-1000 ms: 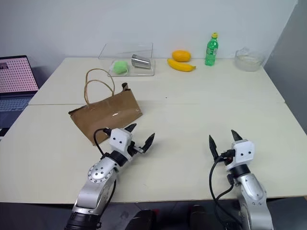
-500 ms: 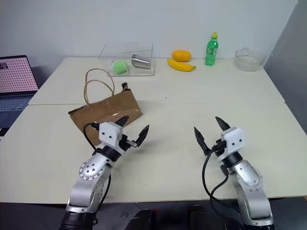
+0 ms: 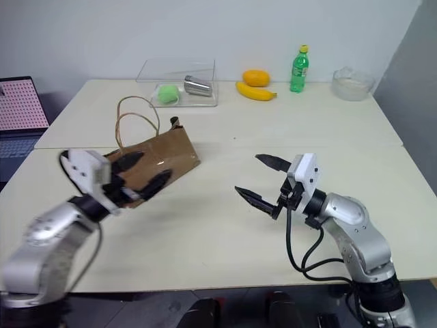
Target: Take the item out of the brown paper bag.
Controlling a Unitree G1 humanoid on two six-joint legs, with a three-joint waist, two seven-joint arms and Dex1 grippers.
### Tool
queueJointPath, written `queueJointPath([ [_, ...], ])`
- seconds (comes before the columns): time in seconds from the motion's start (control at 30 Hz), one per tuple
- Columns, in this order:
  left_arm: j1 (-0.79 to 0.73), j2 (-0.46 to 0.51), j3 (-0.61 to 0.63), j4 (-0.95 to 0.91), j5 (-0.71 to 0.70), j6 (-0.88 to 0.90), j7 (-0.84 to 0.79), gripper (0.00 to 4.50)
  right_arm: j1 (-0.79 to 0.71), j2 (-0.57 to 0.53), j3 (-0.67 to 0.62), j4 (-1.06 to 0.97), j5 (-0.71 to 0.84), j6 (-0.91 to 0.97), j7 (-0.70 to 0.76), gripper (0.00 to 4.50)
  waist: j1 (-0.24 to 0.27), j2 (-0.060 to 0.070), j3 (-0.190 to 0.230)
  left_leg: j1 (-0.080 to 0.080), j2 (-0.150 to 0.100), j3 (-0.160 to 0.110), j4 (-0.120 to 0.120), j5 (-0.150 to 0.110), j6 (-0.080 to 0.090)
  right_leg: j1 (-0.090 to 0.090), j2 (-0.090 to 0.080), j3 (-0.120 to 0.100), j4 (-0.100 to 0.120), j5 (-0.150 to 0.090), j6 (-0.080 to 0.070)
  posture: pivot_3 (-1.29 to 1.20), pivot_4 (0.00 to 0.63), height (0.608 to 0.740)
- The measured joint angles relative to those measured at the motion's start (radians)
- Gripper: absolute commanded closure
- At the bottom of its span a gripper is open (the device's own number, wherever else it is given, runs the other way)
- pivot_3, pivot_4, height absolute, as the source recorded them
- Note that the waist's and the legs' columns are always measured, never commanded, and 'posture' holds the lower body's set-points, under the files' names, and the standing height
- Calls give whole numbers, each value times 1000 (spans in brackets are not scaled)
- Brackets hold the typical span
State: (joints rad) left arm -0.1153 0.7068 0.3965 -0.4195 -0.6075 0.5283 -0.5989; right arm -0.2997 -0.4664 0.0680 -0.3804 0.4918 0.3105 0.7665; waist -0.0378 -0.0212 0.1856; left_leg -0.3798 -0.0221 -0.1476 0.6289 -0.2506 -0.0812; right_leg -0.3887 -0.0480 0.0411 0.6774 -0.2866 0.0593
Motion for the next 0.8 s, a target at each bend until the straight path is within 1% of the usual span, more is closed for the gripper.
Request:
queueJointPath([
  [0.07,-28,88,77,45,-45,47,-38,27,-12,10,4,38,-2,-16,22,0,0,0,0,0,0,0,0,0,0,0,0,0,1,0,-1,0,150,740],
  [0.13,-58,144,116,102,-74,86,-73,27,-29,18,9,54,-7,-33,35,0,-1,1,0,0,-1,0,0,0,0,0,0,0,0,0,-1,0,150,740],
  [0.27,-147,226,114,281,-84,127,-146,27,-48,32,21,55,-9,-41,39,0,-2,1,1,-1,0,0,0,0,0,0,0,0,0,0,-1,0,150,740],
  [0.33,-196,246,100,356,-78,131,-179,27,-47,33,25,52,-11,-40,38,0,-1,1,1,-1,0,0,0,0,0,-1,0,0,0,0,-1,0,150,740],
  [0.43,-302,267,33,517,-39,113,-235,27,-46,31,27,27,-10,-32,27,0,-1,1,1,-1,0,0,0,0,0,-1,0,-1,1,0,-1,0,150,740],
  [0.53,-421,287,-61,701,39,50,-320,27,-47,24,29,-19,-8,-7,11,0,-2,1,1,-1,0,0,0,0,0,-1,0,0,1,0,-1,0,150,740],
  [0.67,-557,284,-177,892,130,-21,-416,27,-58,10,32,-81,-5,37,-8,0,-4,1,1,-2,-1,0,0,0,0,-2,0,0,1,0,-1,0,150,740],
  [0.8,-703,256,-236,1078,213,-115,-463,27,-79,7,32,-118,2,74,-24,0,-4,1,0,-2,-1,0,0,0,0,-2,0,-1,1,0,-1,0,150,740],
])
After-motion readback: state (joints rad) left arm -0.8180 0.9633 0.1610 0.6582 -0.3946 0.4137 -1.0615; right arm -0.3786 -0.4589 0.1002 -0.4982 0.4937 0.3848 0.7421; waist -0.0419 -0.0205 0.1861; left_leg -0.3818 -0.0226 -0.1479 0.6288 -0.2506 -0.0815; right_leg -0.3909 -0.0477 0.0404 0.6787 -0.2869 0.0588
